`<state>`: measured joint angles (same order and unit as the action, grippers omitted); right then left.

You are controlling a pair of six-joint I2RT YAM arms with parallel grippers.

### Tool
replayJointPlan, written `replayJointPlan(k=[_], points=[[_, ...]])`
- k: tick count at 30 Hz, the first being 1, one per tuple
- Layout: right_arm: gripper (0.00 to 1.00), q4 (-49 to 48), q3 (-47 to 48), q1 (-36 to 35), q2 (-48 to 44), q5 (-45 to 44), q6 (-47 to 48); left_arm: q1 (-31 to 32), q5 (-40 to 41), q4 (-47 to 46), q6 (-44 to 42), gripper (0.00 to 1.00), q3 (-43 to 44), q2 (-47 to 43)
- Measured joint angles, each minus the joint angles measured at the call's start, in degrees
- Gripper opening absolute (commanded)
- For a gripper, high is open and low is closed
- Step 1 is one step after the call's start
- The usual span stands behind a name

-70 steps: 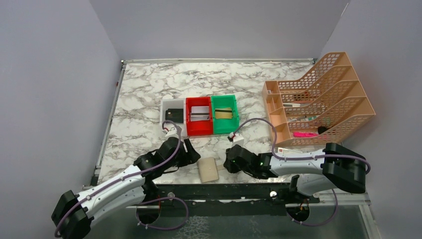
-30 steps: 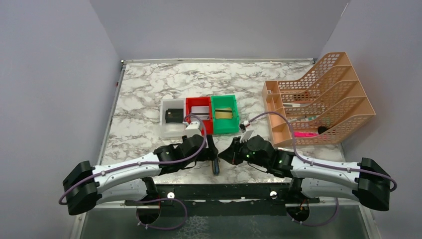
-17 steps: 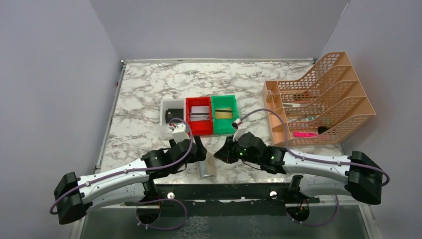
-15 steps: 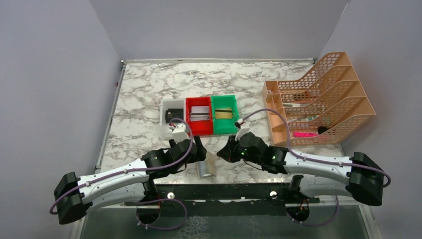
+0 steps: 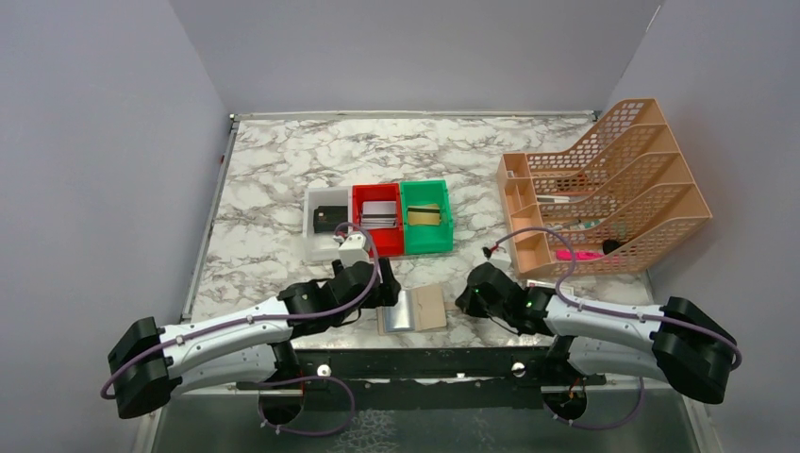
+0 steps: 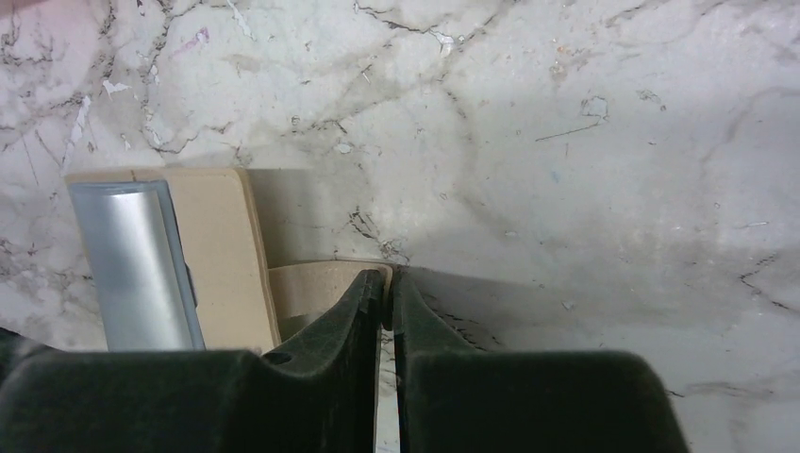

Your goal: Take the credit cards out of the card holder

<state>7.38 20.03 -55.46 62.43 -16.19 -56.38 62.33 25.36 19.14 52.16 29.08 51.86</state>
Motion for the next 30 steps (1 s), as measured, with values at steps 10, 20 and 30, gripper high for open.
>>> replayJointPlan(k=[10, 20, 30], points=[[0.39, 1.79, 2.14, 0.07, 0.55, -0.02, 2.05, -0.02, -6.8, -9.09, -2.69, 0.76, -0.35, 7.91], [0.4, 5.03, 6.97, 0.07, -8.48, 1.97, 8.46, -0.07, -8.83, -11.32, -3.63, 0.72, -0.42, 12.02], [0.35, -2.71, 9.6, 0.09, -3.41, 16.94, 15.1, -0.07, -8.81, -11.02, -3.34, 0.68, -0.42, 11.8]])
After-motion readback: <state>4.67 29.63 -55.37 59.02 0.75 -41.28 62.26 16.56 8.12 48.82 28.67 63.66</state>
